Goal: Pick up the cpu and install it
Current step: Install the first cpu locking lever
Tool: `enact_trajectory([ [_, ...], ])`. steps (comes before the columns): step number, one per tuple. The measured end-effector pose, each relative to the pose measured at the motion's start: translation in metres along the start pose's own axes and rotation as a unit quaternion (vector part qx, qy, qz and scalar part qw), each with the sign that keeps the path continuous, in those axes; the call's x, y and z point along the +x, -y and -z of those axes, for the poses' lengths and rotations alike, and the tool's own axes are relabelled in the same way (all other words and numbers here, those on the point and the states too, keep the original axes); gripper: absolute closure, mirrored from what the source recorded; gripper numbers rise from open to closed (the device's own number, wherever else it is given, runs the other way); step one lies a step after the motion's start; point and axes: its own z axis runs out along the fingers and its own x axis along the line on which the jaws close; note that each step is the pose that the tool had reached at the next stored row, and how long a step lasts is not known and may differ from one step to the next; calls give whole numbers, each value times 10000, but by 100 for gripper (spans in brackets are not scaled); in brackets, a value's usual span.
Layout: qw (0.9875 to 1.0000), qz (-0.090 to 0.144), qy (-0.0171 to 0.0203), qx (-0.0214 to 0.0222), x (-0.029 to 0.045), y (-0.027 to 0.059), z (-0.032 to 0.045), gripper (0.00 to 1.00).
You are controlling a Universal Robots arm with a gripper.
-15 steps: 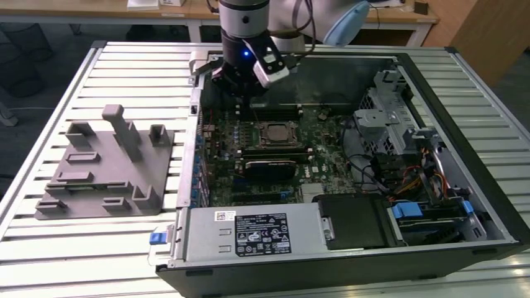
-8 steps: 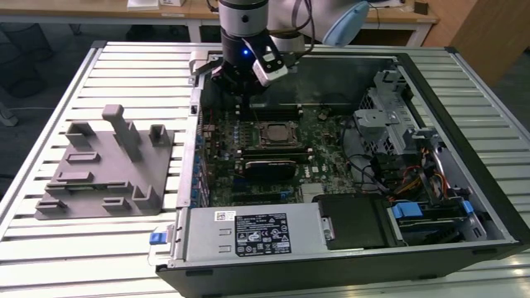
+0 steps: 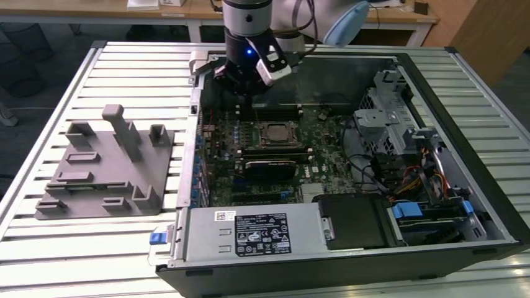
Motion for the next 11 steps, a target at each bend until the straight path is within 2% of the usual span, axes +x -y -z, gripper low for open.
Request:
enact_trajectory([
  [11,10000,9,0,-1,-275,9,-7,89],
])
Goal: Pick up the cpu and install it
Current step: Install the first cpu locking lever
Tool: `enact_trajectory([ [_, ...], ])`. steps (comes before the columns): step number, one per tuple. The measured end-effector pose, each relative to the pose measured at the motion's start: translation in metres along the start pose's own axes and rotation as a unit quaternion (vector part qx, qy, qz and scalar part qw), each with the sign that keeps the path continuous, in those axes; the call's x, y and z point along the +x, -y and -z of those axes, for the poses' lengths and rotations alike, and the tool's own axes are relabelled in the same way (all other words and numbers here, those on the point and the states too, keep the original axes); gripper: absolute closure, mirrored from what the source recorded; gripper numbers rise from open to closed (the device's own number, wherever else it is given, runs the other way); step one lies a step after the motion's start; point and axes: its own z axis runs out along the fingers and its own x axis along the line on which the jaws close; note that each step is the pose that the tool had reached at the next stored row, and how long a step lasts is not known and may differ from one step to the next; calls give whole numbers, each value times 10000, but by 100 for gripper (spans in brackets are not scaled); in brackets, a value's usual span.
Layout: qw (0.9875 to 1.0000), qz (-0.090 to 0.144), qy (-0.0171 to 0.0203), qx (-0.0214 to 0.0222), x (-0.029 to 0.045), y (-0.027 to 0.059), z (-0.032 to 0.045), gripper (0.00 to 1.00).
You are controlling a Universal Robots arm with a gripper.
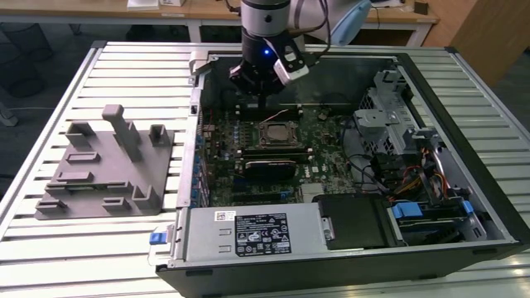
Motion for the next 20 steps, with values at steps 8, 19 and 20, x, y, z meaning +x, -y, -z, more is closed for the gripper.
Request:
enact_trajectory([
  [8,9997,-4,8,-237,-33,8,-28,89],
  [19,9997,-3,8,-239,-171,13,-84,89],
  [20,9997,15,8,-240,-180,13,-92,89],
])
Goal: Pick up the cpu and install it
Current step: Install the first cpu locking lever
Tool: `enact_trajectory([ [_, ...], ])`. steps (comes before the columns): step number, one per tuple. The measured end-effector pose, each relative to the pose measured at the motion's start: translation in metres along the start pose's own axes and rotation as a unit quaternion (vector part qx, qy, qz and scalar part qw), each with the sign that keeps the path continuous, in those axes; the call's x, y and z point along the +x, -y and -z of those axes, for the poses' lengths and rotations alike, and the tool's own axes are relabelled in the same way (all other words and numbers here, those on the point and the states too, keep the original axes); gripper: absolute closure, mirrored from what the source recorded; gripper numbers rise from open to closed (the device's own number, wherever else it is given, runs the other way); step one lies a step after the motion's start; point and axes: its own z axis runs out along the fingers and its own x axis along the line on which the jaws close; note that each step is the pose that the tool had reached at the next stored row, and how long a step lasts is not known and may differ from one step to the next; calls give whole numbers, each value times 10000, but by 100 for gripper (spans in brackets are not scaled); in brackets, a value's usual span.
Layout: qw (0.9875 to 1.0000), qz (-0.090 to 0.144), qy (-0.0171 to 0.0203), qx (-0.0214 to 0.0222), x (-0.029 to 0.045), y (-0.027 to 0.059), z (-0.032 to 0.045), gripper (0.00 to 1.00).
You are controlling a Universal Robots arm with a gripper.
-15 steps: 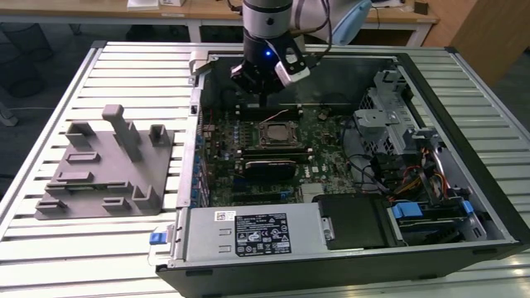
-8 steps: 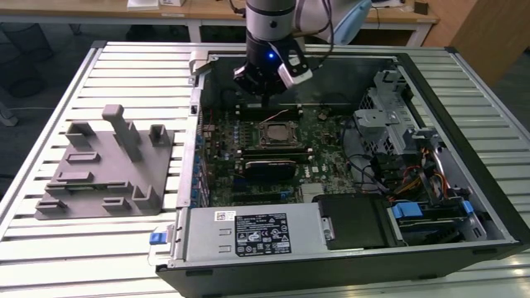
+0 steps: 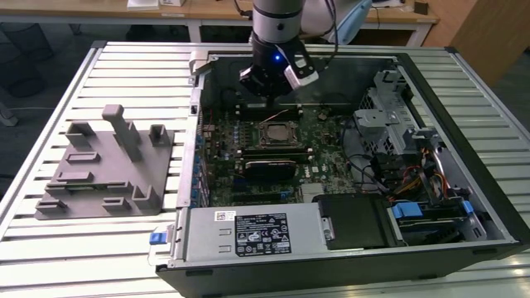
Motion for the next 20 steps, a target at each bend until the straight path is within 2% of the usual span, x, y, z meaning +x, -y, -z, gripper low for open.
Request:
enact_trajectory([
  [4,9999,153,-11,-2,-19,2,-26,89],
  [9,9999,160,-14,32,-34,3,-50,89],
  [20,9999,162,-14,34,-110,-9,-93,89],
])
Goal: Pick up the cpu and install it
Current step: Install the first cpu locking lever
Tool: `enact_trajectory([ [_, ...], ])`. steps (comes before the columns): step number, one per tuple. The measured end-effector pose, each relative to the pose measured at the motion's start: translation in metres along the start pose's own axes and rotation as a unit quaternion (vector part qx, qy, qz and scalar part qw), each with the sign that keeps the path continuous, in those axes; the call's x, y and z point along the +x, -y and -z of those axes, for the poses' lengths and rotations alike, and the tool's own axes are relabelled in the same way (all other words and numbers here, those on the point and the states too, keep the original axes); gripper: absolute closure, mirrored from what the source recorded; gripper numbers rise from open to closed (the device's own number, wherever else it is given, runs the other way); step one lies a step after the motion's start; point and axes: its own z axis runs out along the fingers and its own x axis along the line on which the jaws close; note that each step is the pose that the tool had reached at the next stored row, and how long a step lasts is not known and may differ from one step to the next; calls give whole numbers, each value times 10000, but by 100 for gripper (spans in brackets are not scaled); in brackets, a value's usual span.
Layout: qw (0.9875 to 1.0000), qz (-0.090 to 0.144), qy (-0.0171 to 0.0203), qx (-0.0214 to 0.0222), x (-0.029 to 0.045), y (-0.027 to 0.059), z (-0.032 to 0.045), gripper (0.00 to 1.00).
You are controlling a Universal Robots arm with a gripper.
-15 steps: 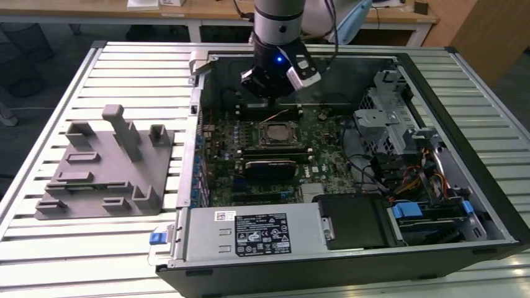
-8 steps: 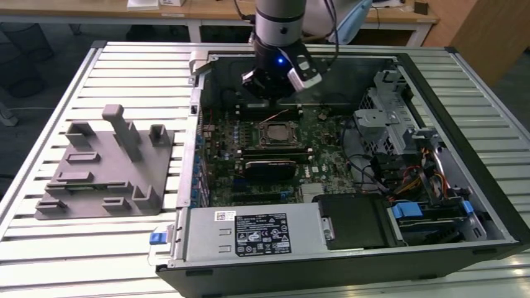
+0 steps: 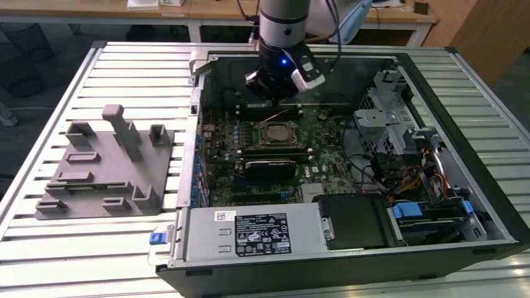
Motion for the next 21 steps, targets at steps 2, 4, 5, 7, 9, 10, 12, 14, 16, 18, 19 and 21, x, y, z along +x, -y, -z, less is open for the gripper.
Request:
enact_trajectory([
  [2,10000,0,0,0,-13,-4,-8,89],
  [4,10000,-1,0,1,-14,-4,-8,89],
  [5,10000,-1,0,0,-14,-4,-8,89],
  [7,10000,0,0,0,-14,-4,-10,89],
  [9,10000,0,0,0,-15,-4,-10,89],
  [10,10000,0,0,-1,-16,-4,-10,89],
  [12,10000,0,1,0,-25,-3,-14,89],
  [14,10000,0,0,0,-36,-3,-20,89],
  [16,10000,0,1,-1,-51,-4,-28,89],
  [18,10000,0,1,-1,-64,-7,-34,89],
  [19,10000,0,1,-1,-74,-7,-37,89],
  [21,10000,0,0,-1,-95,-8,-45,89],
])
